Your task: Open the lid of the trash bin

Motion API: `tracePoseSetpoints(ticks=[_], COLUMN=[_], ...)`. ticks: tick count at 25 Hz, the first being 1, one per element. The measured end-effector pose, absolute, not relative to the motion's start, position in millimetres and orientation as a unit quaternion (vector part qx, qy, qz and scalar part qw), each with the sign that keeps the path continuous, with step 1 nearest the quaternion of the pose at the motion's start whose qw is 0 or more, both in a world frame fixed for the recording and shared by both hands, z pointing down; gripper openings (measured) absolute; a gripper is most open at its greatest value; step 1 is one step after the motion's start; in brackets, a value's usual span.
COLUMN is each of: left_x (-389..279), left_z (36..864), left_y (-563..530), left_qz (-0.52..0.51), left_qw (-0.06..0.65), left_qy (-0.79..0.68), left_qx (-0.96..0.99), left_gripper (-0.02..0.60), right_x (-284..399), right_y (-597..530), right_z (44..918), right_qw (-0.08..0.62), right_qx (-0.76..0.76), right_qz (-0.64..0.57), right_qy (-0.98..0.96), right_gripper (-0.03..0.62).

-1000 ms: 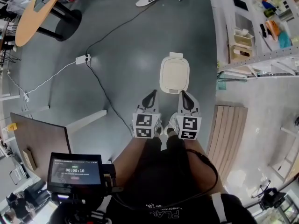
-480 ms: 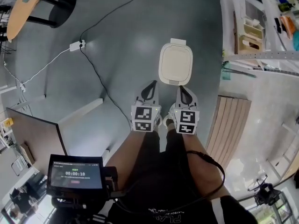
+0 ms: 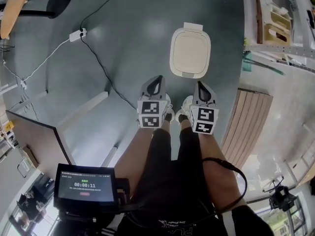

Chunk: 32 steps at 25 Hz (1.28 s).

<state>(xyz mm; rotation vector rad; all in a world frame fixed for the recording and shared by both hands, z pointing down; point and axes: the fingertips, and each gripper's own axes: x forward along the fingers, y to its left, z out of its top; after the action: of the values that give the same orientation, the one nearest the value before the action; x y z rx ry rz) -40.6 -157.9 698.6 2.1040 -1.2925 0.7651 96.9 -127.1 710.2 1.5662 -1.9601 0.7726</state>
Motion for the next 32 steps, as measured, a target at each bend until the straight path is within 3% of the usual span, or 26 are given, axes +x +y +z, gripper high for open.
tracePoseSetpoints(ticks=[9,17,32], left_x=[-53.6,-27.4,-22.9], left_z=[716.3,795.2,845.9], left_y=[-150.7,-140.8,-149.9], left_qz=[0.3,0.317,0.314], left_qw=[0.281,0.304,0.32], left_qy=[-0.47,-0.444,-0.45], left_qx=[0.781,0.781,0.773], left_gripper=[-0.003,-0.003,-0.003], right_x=[68.8,72.8,65.7], right_y=[-114.3,-120.9,-121.4], right_z=[732.2,816.2,883.4], right_qw=[0.27,0.287,0.33], right_qx=[0.56,0.546,0.498], right_qz=[0.3,0.311,0.314], right_qy=[-0.724,-0.723,-0.737], right_gripper=[0.001,0.002,0.0])
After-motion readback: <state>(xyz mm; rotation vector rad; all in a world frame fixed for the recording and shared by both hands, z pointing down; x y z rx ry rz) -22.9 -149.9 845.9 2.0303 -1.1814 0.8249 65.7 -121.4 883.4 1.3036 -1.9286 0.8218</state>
